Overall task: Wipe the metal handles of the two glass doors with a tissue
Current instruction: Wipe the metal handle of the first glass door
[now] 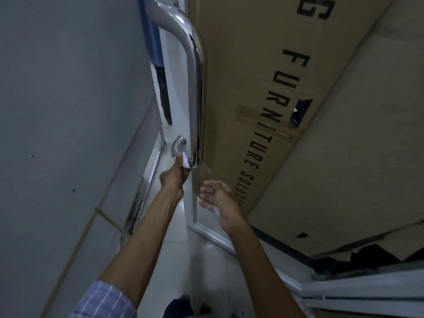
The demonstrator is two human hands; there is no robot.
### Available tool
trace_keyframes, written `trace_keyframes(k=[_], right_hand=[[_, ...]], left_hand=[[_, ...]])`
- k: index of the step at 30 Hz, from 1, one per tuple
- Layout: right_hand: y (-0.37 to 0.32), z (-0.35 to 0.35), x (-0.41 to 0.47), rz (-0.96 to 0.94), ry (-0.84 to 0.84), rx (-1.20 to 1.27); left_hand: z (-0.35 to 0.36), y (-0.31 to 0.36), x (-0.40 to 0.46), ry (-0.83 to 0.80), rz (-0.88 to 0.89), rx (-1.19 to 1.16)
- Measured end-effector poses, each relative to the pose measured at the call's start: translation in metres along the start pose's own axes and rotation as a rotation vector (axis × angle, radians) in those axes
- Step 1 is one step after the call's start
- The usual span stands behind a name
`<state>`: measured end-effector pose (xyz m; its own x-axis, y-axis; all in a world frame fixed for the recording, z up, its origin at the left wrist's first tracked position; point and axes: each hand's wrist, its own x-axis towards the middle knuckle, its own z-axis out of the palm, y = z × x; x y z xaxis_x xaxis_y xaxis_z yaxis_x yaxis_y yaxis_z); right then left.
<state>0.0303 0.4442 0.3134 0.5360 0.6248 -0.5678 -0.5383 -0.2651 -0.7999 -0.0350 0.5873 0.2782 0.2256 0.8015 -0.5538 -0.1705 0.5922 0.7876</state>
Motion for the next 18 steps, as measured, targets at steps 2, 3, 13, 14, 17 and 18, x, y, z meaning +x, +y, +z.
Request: trace_keyframes(k=[2, 3, 13, 14, 17, 18], right_hand=[[0.002, -0.002, -0.001, -0.005, 0.0, 0.006], [0.003, -0.003, -0.001, -0.009, 0.005, 0.005], [0.0, -0.014, -0.003, -0.029, 0.035, 0.028], [0.0, -0.013, -0.004, -0.031, 0.037, 0.028], [0.004, -0.012, -0.007, -0.027, 0.041, 0.036], [0.006, -0.011, -0.007, -0.025, 0.038, 0.042]], left_hand=[[0.009, -0.007, -0.013, -0.053, -0.065, -0.073], [0.011, -0.009, -0.016, -0.08, -0.093, -0.124], [0.012, -0.007, -0.008, -0.243, -0.166, -0.327], [0.011, -0.006, -0.007, -0.269, -0.163, -0.3], [0.006, -0.005, -0.005, -0.292, -0.133, -0.34], [0.007, -0.008, -0.005, -0.292, -0.129, -0.362]])
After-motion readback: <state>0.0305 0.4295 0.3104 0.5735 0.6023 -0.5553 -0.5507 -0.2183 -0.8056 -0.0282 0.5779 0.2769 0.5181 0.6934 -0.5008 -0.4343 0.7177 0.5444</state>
